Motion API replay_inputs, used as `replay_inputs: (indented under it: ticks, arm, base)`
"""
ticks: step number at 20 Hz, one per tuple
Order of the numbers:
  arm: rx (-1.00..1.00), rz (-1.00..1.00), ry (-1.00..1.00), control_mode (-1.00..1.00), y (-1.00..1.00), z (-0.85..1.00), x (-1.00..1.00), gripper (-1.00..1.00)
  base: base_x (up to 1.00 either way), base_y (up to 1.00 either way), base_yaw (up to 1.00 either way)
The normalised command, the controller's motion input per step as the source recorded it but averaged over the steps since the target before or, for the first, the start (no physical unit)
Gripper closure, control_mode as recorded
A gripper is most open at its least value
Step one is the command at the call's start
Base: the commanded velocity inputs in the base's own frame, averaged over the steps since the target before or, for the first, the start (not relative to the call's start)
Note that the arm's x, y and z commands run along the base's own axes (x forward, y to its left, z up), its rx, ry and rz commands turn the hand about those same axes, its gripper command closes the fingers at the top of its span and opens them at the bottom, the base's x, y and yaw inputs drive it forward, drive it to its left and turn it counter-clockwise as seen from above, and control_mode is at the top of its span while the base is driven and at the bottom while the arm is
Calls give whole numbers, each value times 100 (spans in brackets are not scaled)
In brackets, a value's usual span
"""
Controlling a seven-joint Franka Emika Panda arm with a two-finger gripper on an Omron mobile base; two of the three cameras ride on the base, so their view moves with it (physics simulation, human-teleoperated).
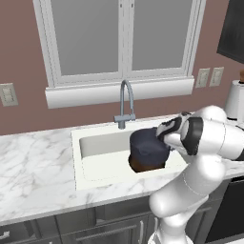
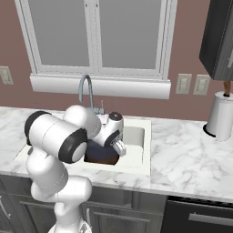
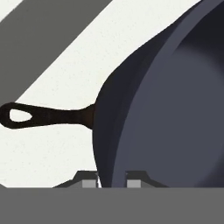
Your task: Move the pot and pan from the stove into the sink.
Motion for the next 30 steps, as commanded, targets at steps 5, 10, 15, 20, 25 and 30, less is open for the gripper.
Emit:
replay_inputs:
  ticks: [5,10,15,20,25,30]
  arm:
    - [0,0,-2,-100,0,-6,3,100]
    - [1,0,0,-100,0,4,3,-100]
    - [1,-1,0,-100,6,77,10,-100]
    - [0,0,0,-100,8,100,4,-100]
    - [0,1,10,-100,6,98,-5,-100]
    - [0,4,12,-100,0,78,-36,-100]
  base:
    - [0,0,0]
    - [0,0,0]
    - [0,0,0]
    - [0,0,0]
    - [0,0,0]
    - [0,0,0]
